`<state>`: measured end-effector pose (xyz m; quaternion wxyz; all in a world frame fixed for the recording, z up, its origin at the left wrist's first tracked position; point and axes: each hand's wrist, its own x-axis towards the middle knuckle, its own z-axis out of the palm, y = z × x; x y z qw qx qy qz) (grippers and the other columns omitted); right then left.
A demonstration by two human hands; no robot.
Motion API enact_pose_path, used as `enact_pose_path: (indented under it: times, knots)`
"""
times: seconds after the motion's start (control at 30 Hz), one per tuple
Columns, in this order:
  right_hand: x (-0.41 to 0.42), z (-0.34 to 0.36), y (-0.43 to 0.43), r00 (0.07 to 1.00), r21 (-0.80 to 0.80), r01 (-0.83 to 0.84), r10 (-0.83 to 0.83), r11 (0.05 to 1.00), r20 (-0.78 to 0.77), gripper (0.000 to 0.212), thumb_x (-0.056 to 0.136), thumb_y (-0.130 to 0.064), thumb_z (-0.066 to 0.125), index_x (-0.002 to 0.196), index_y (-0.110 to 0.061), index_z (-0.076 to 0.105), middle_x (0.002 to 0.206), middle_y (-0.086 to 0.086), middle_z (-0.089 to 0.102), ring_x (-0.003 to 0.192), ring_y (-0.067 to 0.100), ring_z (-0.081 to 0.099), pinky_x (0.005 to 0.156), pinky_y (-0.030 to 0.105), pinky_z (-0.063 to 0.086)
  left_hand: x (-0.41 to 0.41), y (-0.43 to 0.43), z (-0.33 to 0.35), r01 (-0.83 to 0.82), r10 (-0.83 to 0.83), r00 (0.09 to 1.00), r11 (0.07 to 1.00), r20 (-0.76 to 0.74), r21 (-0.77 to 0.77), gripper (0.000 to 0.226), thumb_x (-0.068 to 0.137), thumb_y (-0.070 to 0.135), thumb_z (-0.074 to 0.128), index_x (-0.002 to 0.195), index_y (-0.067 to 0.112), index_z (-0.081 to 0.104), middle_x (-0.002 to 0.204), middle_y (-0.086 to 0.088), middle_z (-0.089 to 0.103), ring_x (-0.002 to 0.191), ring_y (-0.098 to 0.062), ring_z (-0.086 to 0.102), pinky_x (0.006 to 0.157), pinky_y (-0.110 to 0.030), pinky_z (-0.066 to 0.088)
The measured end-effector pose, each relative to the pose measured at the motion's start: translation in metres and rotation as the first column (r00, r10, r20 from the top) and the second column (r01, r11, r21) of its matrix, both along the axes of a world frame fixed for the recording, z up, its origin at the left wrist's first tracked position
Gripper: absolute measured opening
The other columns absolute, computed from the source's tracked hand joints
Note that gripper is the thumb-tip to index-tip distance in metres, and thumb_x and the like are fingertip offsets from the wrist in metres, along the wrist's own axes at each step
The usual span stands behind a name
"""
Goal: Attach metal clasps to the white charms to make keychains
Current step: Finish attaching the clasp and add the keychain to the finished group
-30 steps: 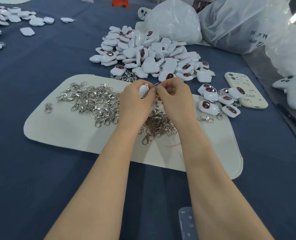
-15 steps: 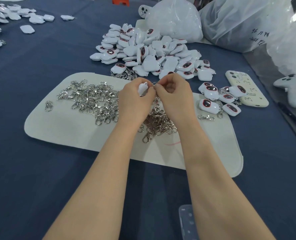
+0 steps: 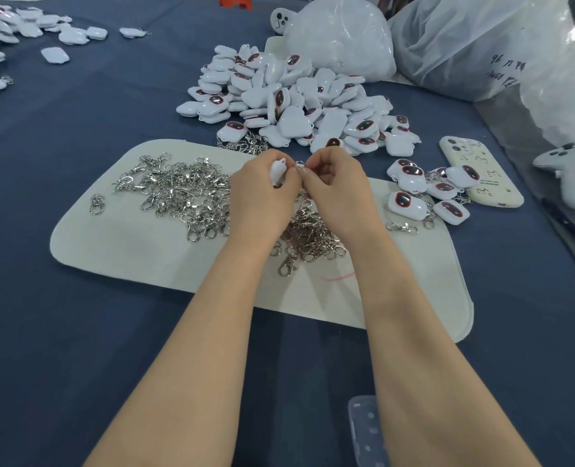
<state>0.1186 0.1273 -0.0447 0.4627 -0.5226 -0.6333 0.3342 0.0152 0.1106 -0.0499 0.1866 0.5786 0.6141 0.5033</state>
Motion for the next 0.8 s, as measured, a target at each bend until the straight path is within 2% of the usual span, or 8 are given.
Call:
enact_pose_path:
  times: [0.1,0.27,0.37,0.5,0.67,0.8]
  knots:
    - [0.0013,-0.0012,0.0003,0.999,0.027,-0.007,0.006,1.0,0.043,0.014,0.091,-0.011,0.058,0.083,-0.02,0.05,0.075,-0.01,0.054,0.071,0.009,0.052,0.073,0.028,0.047,0.0015,-0.0014,0.0009,0.007,-0.007,1.0,1.0,-0.016,-0.002,0.007,0.087,0.015,0.058,0.082,0.019,0.06,0.065,0.016,0.052,0.059,0.0,0.049,0.052,-0.007,0.034]
    - [0.0021,-0.0023,0.001,0.991,0.073,-0.01,0.0,0.997,0.135,0.012,0.092,-0.01,0.053,0.085,-0.017,0.047,0.074,-0.014,0.05,0.067,0.002,0.048,0.063,0.014,0.039,0.0033,-0.002,0.0004,0.006,-0.006,0.999,1.0,-0.045,-0.007,0.006,0.088,0.015,0.058,0.085,0.016,0.062,0.065,0.014,0.051,0.06,-0.005,0.047,0.053,-0.016,0.03]
    - [0.0012,-0.0022,-0.0003,0.987,0.096,0.013,-0.028,0.995,0.156,0.007,0.092,-0.009,0.051,0.089,-0.014,0.046,0.077,-0.009,0.053,0.073,0.01,0.052,0.068,0.021,0.041,0.0038,-0.0009,0.0007,0.01,-0.011,0.999,1.0,-0.042,-0.017,0.007,0.088,0.015,0.059,0.088,0.013,0.066,0.071,0.009,0.055,0.068,-0.013,0.05,0.055,-0.016,0.032]
    - [0.0019,-0.0007,-0.0017,0.983,0.119,0.018,-0.039,0.993,0.18,0.006,0.092,-0.007,0.049,0.091,-0.012,0.046,0.083,0.001,0.056,0.081,0.021,0.054,0.074,0.031,0.043,0.0043,-0.0008,0.0018,0.015,-0.015,1.0,1.0,-0.025,-0.019,0.009,0.087,0.017,0.061,0.09,0.013,0.068,0.073,0.011,0.057,0.073,-0.011,0.053,0.057,-0.012,0.035]
    - [0.0026,-0.0028,-0.0017,0.978,0.12,-0.006,-0.019,0.993,0.206,0.007,0.091,-0.007,0.05,0.089,-0.013,0.047,0.077,-0.007,0.054,0.077,0.017,0.052,0.067,0.024,0.04,0.0047,-0.0014,-0.0001,-0.011,0.011,0.998,1.0,-0.058,-0.001,0.01,0.089,0.017,0.059,0.092,0.011,0.066,0.079,0.004,0.059,0.075,-0.016,0.053,0.063,-0.024,0.039]
    - [0.0004,-0.0038,-0.0013,0.99,0.079,-0.004,-0.007,0.997,0.144,0.008,0.09,-0.008,0.052,0.09,-0.015,0.048,0.078,-0.011,0.053,0.076,0.012,0.052,0.071,0.023,0.044,0.0041,-0.0009,0.0005,-0.034,0.035,0.998,0.999,-0.059,0.009,0.011,0.089,0.016,0.059,0.093,0.01,0.066,0.077,0.004,0.056,0.072,-0.015,0.05,0.059,-0.019,0.031]
